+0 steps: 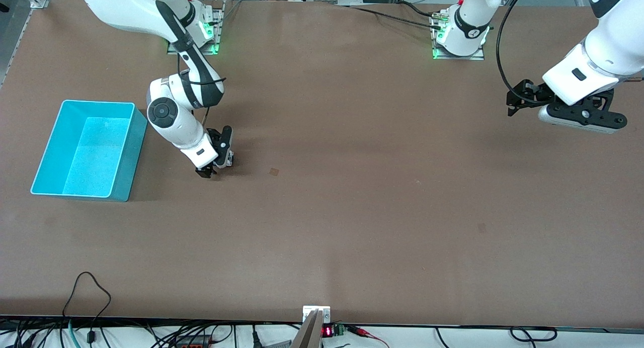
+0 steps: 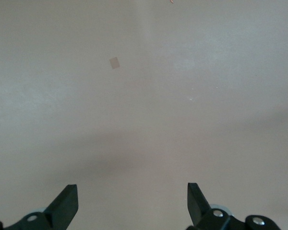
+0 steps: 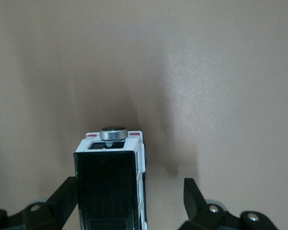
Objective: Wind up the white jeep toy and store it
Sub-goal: 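Grasp the jeep with the right gripper and lift it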
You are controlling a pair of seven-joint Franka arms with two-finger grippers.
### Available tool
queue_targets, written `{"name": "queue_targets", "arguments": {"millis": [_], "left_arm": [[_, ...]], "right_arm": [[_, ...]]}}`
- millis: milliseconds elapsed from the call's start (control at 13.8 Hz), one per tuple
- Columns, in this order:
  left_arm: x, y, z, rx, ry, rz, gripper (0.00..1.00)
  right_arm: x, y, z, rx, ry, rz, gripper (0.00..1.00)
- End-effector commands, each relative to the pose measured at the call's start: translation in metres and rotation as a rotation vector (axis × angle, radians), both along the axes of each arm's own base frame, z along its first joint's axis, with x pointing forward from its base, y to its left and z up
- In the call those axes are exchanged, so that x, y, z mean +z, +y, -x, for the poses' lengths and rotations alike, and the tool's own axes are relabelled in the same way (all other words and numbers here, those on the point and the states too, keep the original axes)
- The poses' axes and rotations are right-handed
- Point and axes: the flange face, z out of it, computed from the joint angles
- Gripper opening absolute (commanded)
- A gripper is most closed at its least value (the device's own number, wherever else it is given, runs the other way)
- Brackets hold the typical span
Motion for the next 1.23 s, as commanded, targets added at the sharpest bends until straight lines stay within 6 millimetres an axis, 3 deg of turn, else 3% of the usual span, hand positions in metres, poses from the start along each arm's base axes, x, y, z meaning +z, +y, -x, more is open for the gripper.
{"name": "queue_targets", "arguments": {"millis": [0, 72, 145, 434, 651, 867, 1157], "left_arm": [[0.009, 0.001, 0.006, -0.009, 0.018, -0.007, 1.0], [0.008, -0.001, 0.007, -0.015, 0.029, -0.009, 1.0], [0.009, -0.004, 0.009, -0.016, 0.031, -0.01, 1.0], [0.008, -0.002, 0.01, -0.013, 0.042, -0.011, 1.0], [0.008, -0.002, 0.01, -0.014, 0.044, -0.01, 1.0], [0.014, 0.003, 0.009, -0.003, 0.036, -0.009, 1.0], [0.012, 0.004, 0.011, -0.003, 0.059, -0.009, 1.0]], "right_arm": [[0.009, -0.003, -0.001, 0.06, -0.018, 0.0, 0.14], [0.011, -0.006, -0.002, 0.054, -0.019, 0.001, 0.03], [0.014, -0.007, -0.003, 0.051, -0.024, 0.0, 0.0], [0.053, -0.013, -0.011, -0.071, -0.027, -0.001, 0.0], [0.091, -0.029, -0.022, -0.251, 0.011, 0.017, 0.0], [0.13, -0.061, -0.031, -0.483, 0.003, 0.025, 0.0], [0.152, -0.128, -0.04, -0.791, -0.017, 0.037, 0.0]]}}
